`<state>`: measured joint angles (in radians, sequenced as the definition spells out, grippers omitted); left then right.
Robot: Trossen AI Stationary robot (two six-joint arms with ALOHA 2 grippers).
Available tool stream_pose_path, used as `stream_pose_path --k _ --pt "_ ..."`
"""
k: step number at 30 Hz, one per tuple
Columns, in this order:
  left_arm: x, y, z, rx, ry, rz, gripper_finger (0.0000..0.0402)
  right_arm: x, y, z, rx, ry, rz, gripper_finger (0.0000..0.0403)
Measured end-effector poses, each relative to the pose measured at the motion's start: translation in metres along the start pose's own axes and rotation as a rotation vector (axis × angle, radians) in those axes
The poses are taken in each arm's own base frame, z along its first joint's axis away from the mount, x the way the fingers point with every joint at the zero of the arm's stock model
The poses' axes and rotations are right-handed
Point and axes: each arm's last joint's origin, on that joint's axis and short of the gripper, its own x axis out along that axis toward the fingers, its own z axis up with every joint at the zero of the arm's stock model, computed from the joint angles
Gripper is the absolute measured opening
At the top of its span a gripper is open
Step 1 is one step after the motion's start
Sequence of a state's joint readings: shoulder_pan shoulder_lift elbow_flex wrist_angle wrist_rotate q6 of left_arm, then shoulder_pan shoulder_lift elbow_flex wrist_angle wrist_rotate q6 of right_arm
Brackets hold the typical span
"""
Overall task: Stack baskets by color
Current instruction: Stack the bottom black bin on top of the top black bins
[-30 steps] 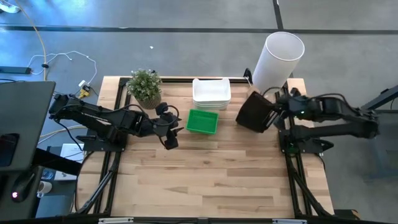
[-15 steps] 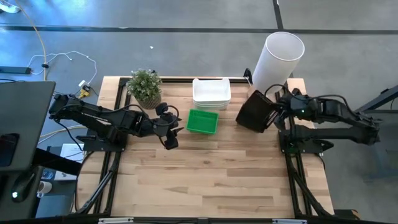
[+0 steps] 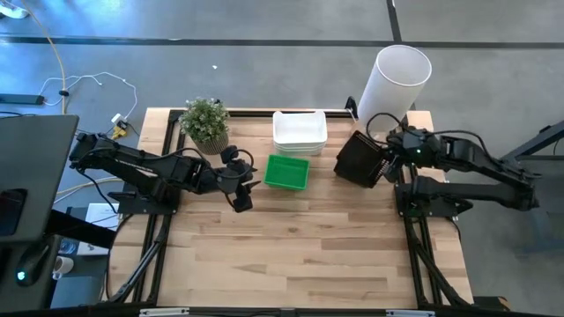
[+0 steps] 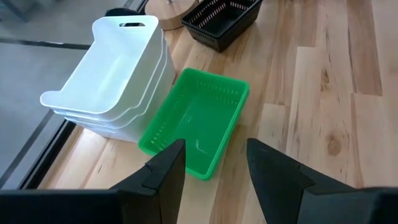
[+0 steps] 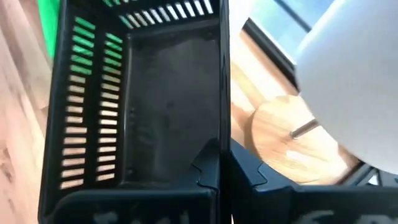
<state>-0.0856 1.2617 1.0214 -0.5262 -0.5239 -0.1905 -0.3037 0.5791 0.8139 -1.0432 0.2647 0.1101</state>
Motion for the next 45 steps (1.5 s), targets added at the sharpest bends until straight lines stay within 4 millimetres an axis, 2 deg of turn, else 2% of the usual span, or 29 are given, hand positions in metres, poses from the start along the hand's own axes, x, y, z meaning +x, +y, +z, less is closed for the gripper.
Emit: stream_pose_path --k 10,21,27,35,45 --pt "0.000 -0.002 0.000 0.001 0.013 -0.066 0.0156 0.021 -0.003 0.009 0.008 0.111 0.080 0.0000" --pt "0.000 -0.002 0.000 0.002 0.013 -0.069 0.0156 0.037 -0.026 0.012 0.114 0.176 0.118 0.0000" --pt "0.000 -0.002 -0.001 0.003 0.016 -0.069 0.0156 0.053 -0.039 0.013 0.183 0.252 0.116 0.0000" --pt "0.000 -0.001 -0.004 0.018 0.044 -0.063 0.0156 0.077 -0.044 0.014 0.205 0.372 0.130 0.0000" --pt "0.000 -0.001 -0.004 0.029 0.046 -0.063 0.0156 0.077 -0.044 0.014 0.197 0.373 0.138 0.0000"
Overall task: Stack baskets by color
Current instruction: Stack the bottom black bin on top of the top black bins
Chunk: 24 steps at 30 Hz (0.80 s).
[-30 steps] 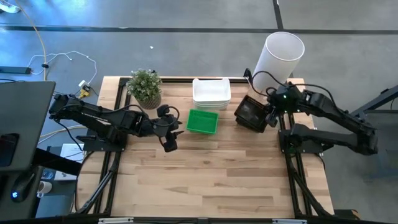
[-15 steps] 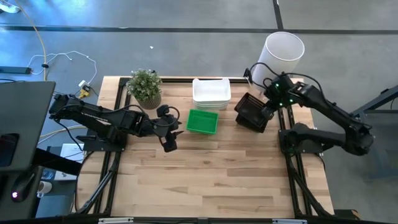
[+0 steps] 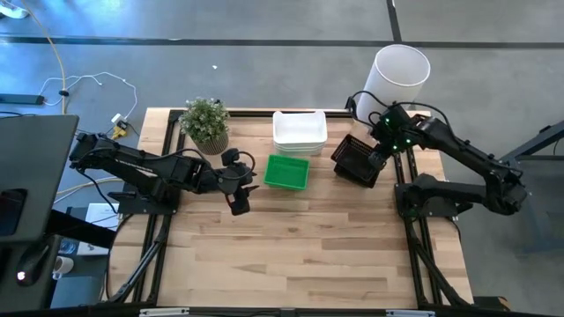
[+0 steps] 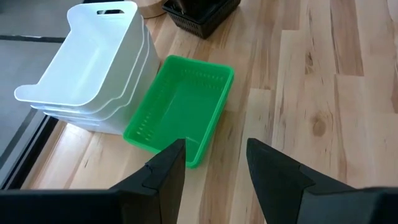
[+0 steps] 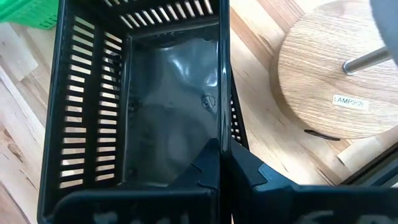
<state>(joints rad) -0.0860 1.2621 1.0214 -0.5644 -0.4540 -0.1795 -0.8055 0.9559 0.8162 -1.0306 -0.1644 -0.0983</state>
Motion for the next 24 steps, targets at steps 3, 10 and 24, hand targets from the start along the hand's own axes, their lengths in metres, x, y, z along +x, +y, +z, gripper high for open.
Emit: stream_pose_path --k 3,10,24 --pt "0.000 0.000 0.000 0.000 0.000 0.000 0.0156 0.000 0.000 0.000 -0.004 0.001 0.006 0.0000" --pt "0.000 0.000 0.000 0.000 0.000 0.000 0.0156 -0.015 0.002 0.001 -0.015 0.039 -0.007 0.0000" --pt "0.000 0.000 0.000 0.000 0.000 0.000 0.0156 0.001 0.000 0.007 -0.021 0.149 0.009 0.0000"
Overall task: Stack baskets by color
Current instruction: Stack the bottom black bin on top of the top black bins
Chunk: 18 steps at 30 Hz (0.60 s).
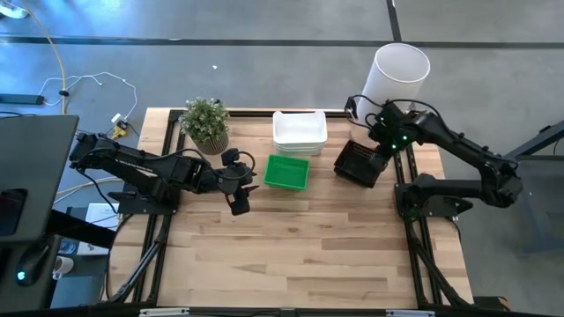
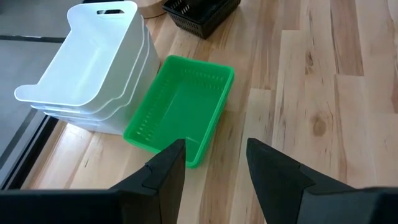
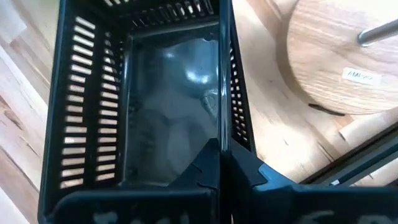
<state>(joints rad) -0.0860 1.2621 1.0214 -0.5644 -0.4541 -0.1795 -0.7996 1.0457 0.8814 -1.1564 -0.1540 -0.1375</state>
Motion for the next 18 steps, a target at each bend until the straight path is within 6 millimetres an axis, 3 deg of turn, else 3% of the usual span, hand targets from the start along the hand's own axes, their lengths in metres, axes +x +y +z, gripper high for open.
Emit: stream_pose_path --k 18 --pt "0.000 0.000 0.000 0.001 0.001 0.001 0.0156 0.030 0.012 0.021 -0.056 0.096 -0.036 0.0000"
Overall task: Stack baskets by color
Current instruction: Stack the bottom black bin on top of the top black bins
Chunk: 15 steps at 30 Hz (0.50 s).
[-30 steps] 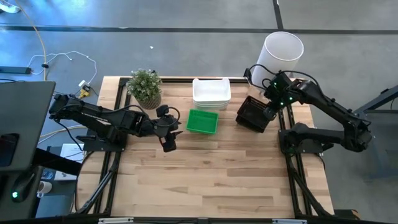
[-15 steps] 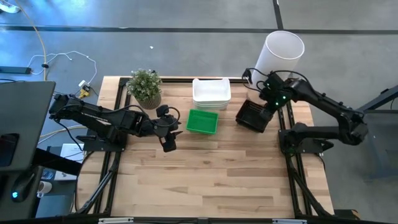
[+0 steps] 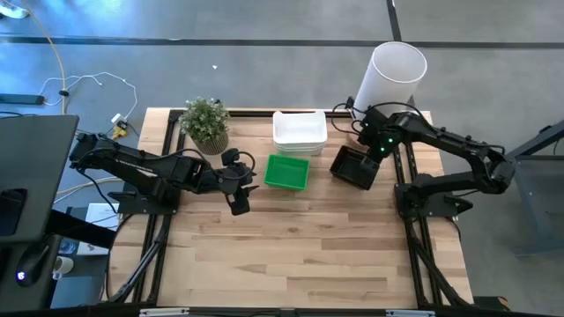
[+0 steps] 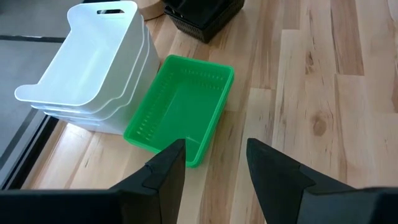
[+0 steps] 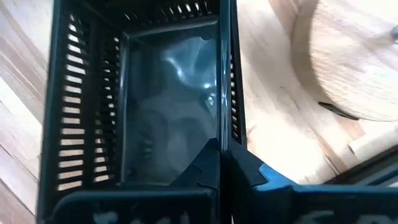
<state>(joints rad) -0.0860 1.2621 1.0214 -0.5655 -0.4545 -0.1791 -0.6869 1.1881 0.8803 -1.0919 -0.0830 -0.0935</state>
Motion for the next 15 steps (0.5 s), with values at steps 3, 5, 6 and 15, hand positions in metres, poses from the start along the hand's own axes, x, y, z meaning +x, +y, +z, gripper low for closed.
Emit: stream_pose_path --k 3,5,6,15 --pt "0.000 0.000 -0.001 0.006 0.012 0.003 0.0156 0.005 0.005 0.003 -0.022 0.022 0.007 0.0000" --pt "0.000 0.000 -0.001 0.006 0.013 0.003 0.0156 0.007 0.010 0.004 -0.045 0.031 0.014 0.0000" --pt "0.000 0.000 -0.001 0.006 0.013 0.003 0.0156 0.007 0.012 0.004 -0.056 0.032 0.017 0.0000" --pt "0.000 0.000 -0.001 0.006 0.013 0.003 0.0156 0.008 0.026 0.005 -0.115 0.024 -0.002 0.0000"
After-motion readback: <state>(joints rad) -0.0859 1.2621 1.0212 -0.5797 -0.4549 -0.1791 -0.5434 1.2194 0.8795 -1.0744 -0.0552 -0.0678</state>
